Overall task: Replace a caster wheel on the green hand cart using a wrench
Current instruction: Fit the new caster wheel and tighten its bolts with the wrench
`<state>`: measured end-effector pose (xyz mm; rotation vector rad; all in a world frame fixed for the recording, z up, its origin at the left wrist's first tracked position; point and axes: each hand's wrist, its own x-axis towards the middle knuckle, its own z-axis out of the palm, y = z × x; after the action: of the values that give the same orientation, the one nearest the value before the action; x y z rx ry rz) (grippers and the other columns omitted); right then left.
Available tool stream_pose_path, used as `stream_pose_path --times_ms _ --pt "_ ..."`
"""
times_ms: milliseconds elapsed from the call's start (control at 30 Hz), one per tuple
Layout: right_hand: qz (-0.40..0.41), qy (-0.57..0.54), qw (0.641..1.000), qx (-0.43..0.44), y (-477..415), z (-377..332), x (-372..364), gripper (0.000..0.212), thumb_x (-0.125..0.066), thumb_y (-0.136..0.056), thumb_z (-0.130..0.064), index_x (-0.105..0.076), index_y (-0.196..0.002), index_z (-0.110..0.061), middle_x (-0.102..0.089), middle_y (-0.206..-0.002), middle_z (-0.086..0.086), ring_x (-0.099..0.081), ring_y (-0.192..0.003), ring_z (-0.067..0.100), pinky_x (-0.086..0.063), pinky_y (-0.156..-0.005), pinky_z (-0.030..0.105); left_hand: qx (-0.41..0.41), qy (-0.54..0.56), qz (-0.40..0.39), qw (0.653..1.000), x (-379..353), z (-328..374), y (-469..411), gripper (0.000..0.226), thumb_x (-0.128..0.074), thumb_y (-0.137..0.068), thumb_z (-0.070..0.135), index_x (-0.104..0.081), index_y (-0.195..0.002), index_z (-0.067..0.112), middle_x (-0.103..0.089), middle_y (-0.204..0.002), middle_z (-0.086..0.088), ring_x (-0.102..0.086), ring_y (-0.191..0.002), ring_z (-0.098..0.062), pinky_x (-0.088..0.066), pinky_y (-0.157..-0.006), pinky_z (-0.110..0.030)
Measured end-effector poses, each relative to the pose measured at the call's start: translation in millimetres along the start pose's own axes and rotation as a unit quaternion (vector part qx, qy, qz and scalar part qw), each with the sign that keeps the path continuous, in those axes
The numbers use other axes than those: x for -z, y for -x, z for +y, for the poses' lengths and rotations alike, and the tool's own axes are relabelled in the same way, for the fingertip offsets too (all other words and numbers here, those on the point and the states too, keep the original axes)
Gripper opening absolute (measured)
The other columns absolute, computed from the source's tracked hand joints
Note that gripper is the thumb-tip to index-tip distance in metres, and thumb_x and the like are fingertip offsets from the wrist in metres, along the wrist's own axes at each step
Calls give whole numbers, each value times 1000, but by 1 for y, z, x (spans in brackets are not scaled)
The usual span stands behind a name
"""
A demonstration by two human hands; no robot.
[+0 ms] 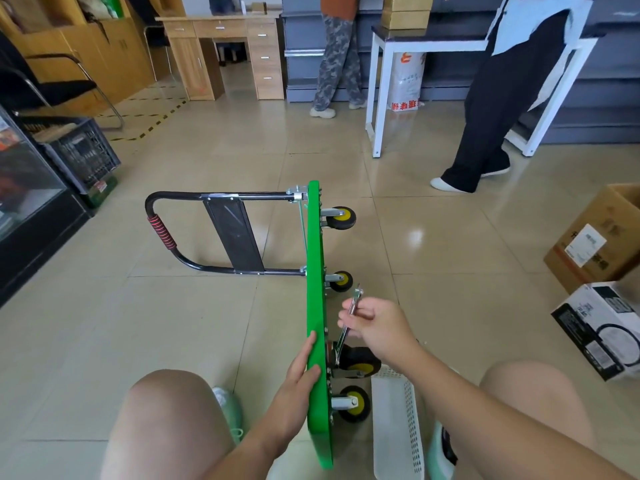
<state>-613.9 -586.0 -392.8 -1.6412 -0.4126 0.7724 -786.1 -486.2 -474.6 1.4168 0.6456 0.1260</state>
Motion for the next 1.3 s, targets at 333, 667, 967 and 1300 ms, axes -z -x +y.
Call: stream_pose_path --times_ms 333,667,967,1300 --pt "19 79 983 165 76 50 -12 49 -70 -86 2 -75 -91 -47 -76 -99 -19 -73 -94 4 -57 -86 19 -18 14 11 1000 -4 3 4 53 -45 -108 34 -37 -146 69 -41 -162 18 -42 -148 -10 -28 -127 -44" --pt "15 174 946 272 82 74 -29 37 -53 -85 -13 -68 -108 -38 -68 -115 -32 -72 -99 2 -60 -87 30 -8 7 17 1000 -5 9 4 56 -41 -112 18 -35 -155 53 -44 -161 11 -45 -145 -8 -27 -128 -41" --pt "-25 176 979 103 22 19 -33 24 -69 -90 -18 -71 -93 -41 -74 -89 -24 -67 -88 -10 -55 -83 15 -14 0 20 1000 -5 5 4 54 -41 -113 28 -36 -142 74 -38 -163 20 -39 -149 -7 -27 -128 -43" --pt "6 41 998 -41 -17 -5 -13 18 -68 -94 -1 -69 -110 -8 -74 -96 3 -75 -91 17 -62 -73 23 -7 10 9 1000 -5 7 4 54 -41 -113 32 -34 -141 77 -37 -164 15 -41 -150 -17 -29 -127 -46"
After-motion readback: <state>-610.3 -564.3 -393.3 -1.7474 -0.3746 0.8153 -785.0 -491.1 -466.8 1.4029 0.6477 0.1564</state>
